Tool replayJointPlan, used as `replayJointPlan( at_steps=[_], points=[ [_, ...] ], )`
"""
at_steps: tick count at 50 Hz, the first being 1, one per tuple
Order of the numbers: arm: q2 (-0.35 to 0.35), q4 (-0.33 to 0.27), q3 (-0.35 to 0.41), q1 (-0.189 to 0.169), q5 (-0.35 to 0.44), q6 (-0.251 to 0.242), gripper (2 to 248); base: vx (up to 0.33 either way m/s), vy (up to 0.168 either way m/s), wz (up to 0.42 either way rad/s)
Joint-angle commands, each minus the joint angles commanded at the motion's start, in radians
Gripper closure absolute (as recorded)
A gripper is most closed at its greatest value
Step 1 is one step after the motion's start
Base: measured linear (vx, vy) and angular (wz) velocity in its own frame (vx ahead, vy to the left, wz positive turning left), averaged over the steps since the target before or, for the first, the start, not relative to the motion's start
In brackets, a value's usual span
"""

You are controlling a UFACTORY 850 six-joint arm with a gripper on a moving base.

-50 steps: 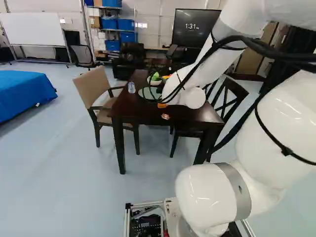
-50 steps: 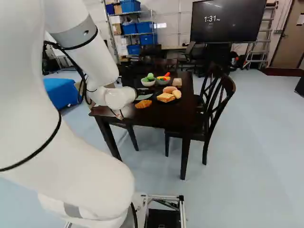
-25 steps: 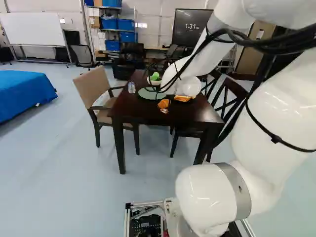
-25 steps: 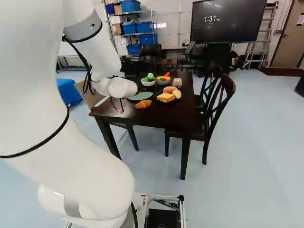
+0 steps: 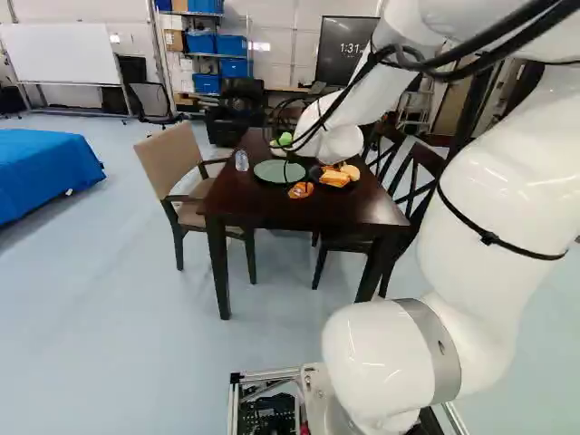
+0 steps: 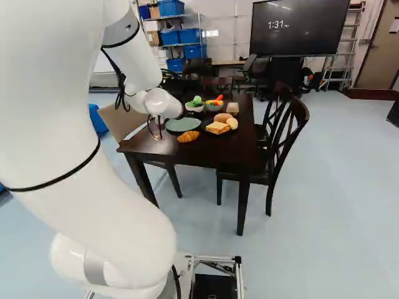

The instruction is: Move the croissant to the empty plate

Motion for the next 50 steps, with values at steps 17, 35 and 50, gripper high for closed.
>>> replayJointPlan(
  at_steps=[17,35,50],
  points=[
    [-0.045,0.066,-0.089,0.0,-0.129,0.0,3,0.0,0.0,0.0],
    [-0.084,0.14,-0.175,-0.006,-0.27,0.0,3,0.0,0.0,0.0],
    [-0.08,0.202,-0.209,-0.021,-0.392,0.0,3,0.0,0.0,0.0]
  ],
)
